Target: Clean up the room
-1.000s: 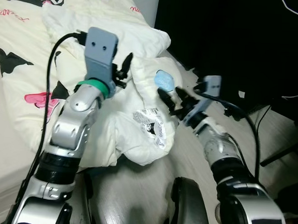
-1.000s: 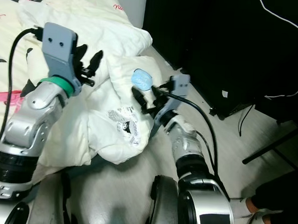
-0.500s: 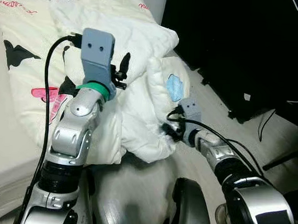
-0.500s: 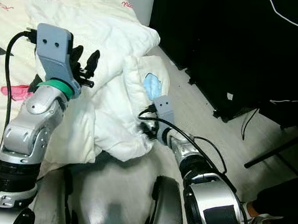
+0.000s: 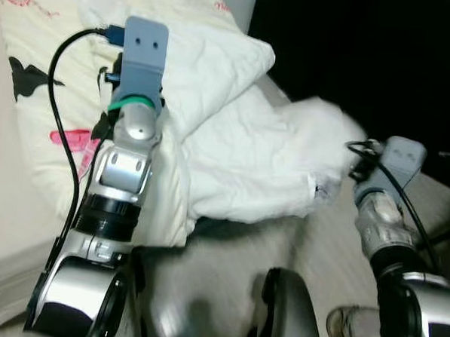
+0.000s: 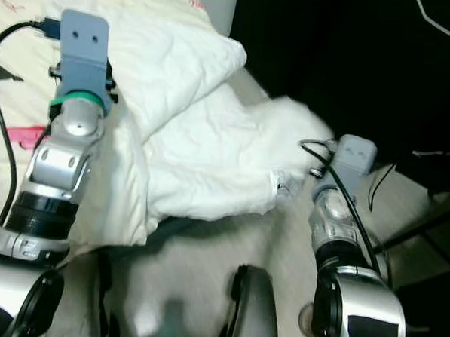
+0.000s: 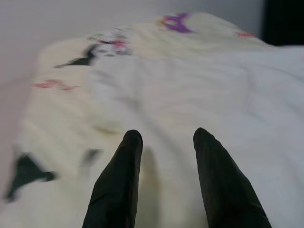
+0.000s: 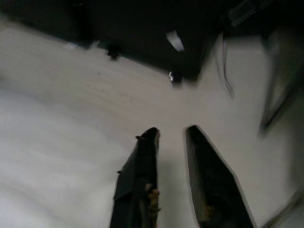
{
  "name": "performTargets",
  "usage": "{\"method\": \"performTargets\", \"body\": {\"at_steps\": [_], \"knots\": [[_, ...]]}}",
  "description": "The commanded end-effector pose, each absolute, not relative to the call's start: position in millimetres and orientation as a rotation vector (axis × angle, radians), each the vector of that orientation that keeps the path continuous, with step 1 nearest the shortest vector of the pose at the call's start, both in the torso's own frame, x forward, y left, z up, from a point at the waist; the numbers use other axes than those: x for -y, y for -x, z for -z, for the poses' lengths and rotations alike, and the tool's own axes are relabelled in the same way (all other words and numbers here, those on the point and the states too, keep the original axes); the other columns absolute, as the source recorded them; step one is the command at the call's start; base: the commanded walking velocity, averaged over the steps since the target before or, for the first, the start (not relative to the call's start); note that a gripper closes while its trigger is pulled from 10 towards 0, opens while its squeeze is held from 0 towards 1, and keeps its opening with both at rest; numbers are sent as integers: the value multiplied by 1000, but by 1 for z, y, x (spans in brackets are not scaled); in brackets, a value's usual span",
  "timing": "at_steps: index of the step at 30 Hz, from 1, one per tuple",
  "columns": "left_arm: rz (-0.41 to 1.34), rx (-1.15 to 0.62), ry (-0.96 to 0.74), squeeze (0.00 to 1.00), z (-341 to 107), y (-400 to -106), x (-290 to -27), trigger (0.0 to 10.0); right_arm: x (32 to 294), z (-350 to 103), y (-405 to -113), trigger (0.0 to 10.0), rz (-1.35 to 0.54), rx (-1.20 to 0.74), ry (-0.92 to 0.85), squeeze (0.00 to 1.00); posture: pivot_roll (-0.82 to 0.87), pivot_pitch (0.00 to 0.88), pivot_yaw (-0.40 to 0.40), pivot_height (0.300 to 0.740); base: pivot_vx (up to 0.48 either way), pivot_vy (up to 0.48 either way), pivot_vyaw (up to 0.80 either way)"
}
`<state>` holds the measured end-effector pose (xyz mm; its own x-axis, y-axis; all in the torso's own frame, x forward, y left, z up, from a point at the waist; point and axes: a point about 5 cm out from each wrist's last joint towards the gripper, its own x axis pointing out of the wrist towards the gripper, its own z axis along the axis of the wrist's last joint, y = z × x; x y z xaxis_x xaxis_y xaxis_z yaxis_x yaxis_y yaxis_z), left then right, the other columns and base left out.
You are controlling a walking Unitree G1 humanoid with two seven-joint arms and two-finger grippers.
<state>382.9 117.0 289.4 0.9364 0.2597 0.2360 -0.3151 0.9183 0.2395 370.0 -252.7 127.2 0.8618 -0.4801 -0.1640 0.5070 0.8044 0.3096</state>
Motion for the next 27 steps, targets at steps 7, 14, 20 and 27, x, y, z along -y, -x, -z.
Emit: {"method": "performTargets", "body": {"at_steps": [7, 14, 20, 27], "knots": [[-348, 164, -327, 90, -277, -399, -93, 10000, 185, -115, -376, 10000, 214, -55, -428, 0, 72, 229, 5, 505, 0, 0, 0], [-443, 217, -295, 1000, -287, -402, -115, 10000, 166, -125, -373, 10000, 48, 52, -345, 0, 51, 229, -2, 505, 0, 0, 0], [-517, 236, -311, 1000, -294, -404, -136, 10000, 164, -116, -358, 10000, -14, 79, -326, 0, 63, 233, -11, 505, 0, 0, 0], [-521, 126, -459, 0, -263, -414, -136, 10000, 167, -118, -343, 10000, -55, 126, -334, 0, 46, 230, -6, 505, 0, 0, 0]]}}
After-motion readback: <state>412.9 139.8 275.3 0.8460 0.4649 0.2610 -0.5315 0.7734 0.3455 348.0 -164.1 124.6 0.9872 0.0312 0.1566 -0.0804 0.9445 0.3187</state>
